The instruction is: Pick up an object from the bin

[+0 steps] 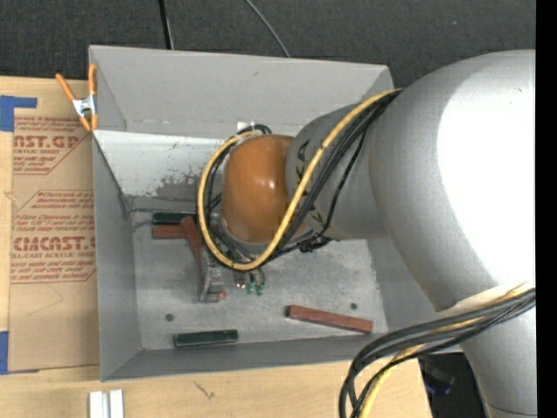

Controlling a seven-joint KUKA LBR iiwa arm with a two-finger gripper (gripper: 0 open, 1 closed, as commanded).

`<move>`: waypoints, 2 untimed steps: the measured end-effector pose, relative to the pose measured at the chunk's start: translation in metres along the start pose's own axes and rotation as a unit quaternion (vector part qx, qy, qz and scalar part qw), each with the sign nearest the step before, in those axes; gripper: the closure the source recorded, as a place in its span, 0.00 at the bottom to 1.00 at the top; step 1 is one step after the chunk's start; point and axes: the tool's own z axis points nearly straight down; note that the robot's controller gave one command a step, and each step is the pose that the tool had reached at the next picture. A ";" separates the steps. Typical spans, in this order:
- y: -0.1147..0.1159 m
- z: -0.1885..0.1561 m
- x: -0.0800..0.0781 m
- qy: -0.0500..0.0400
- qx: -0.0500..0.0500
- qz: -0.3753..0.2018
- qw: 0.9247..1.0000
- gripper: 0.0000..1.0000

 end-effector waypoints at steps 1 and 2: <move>-0.001 0.002 0.002 0.004 0.001 0.000 1.000 0.00; -0.001 0.002 0.002 0.003 0.001 0.000 1.000 0.00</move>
Offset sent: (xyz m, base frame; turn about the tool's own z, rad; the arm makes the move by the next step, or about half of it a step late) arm 0.0000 0.0000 0.0000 0.0000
